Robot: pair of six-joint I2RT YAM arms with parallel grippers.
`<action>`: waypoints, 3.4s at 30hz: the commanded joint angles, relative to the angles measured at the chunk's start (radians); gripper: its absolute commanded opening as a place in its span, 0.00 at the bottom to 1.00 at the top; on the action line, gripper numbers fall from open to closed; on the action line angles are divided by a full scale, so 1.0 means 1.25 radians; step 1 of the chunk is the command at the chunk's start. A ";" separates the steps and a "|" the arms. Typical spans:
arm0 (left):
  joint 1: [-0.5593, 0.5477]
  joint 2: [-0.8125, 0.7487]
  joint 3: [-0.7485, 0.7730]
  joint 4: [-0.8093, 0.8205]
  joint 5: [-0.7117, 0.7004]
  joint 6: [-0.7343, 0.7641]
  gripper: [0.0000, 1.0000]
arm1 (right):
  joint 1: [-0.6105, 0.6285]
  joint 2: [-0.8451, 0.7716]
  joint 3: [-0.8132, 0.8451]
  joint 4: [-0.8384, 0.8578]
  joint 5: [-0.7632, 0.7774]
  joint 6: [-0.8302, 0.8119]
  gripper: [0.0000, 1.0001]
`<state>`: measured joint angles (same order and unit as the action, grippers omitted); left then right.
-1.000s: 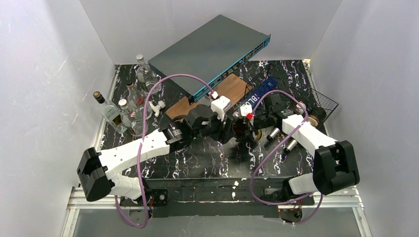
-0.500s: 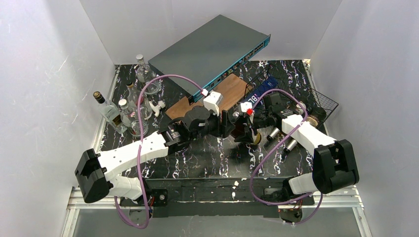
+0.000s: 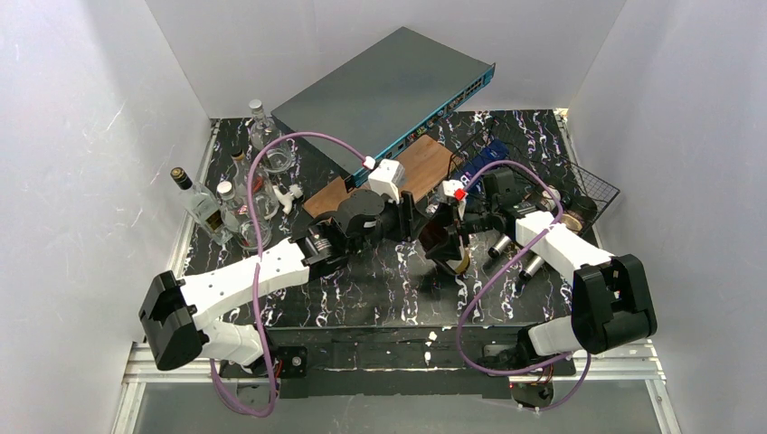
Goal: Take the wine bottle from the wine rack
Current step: Pick up the wine bottle from the wine rack, then place the wine bottle at the center of the board.
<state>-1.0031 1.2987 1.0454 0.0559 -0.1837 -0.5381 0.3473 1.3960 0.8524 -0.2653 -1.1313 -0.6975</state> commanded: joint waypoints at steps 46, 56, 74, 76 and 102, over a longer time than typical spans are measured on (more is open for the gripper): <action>0.038 -0.210 0.047 -0.169 -0.019 0.398 0.00 | -0.116 -0.059 0.040 -0.026 -0.244 0.011 1.00; 0.067 -0.258 0.064 -0.256 -0.013 0.427 0.00 | -0.121 -0.052 0.036 -0.026 -0.236 0.004 1.00; 0.149 -0.276 0.139 -0.440 0.023 0.452 0.00 | -0.126 -0.047 0.031 -0.026 -0.226 -0.002 1.00; 0.165 -0.284 0.137 -0.448 0.024 0.450 0.00 | -0.126 -0.047 0.031 -0.026 -0.225 -0.003 1.00; 0.612 -0.312 0.031 -0.308 0.085 0.408 0.00 | -0.128 -0.046 0.030 -0.027 -0.226 -0.003 1.00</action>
<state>-0.3202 0.9199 1.0695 -0.5098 -0.0956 -0.0200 0.1940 1.3361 0.8639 -0.2901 -1.3972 -0.6853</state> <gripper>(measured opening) 0.355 0.997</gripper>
